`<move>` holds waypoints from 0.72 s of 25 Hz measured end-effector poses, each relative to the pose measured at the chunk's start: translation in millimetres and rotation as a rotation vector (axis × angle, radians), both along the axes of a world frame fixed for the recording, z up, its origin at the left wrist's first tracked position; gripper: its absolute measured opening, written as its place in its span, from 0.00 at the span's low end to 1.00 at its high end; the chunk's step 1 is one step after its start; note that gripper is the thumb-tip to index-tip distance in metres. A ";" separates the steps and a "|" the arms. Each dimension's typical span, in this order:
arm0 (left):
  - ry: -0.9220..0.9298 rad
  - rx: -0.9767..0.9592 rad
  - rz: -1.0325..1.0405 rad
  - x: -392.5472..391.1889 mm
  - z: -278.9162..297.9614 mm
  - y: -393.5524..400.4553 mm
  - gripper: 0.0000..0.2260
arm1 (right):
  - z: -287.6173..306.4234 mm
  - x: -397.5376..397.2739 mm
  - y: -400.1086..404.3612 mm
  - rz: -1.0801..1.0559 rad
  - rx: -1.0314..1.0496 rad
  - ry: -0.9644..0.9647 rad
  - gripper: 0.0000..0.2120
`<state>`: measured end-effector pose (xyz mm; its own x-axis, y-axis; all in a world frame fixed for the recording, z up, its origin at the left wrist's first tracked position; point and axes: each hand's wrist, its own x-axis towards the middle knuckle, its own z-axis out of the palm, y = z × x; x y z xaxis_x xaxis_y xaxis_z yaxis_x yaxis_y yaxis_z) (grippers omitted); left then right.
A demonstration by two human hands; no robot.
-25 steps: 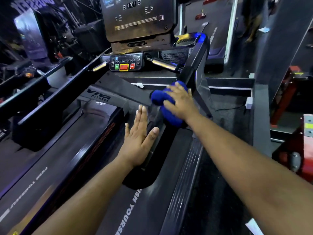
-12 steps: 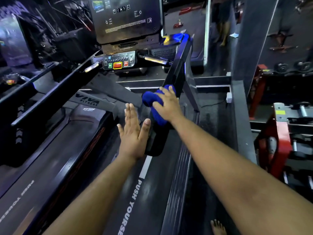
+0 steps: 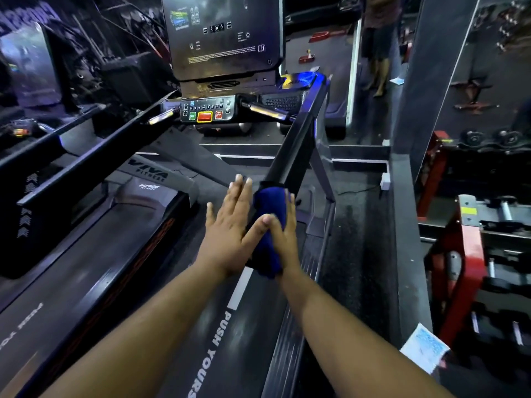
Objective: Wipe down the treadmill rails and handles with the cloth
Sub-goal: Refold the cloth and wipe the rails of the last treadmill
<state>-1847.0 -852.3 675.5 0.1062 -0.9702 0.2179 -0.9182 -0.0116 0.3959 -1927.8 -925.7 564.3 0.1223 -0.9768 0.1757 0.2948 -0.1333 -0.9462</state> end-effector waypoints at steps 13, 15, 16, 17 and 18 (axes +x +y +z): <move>-0.049 0.347 0.043 -6.0 -4.6 -39.4 0.42 | -19.0 13.8 -68.5 -0.050 0.589 -0.163 0.33; -0.056 0.345 0.050 -8.0 -3.4 -49.3 0.42 | 3.2 8.8 -27.5 -0.081 0.511 -0.221 0.37; -0.069 0.351 0.051 -8.8 -2.4 -54.3 0.42 | 7.7 9.0 -11.6 -0.043 0.465 -0.269 0.38; -0.089 0.365 0.050 -9.8 -1.4 -61.6 0.42 | 4.3 8.8 -15.5 -0.015 0.429 -0.263 0.38; -0.108 0.382 0.052 -11.1 -0.6 -70.5 0.43 | 7.2 4.3 -33.7 -0.019 0.417 -0.232 0.36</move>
<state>-1858.1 -922.8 674.9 0.1534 -0.9775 -0.1450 -0.9488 -0.1867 0.2550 -1923.5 -959.4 571.5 0.1080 -0.9714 -0.2114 0.5061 0.2368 -0.8294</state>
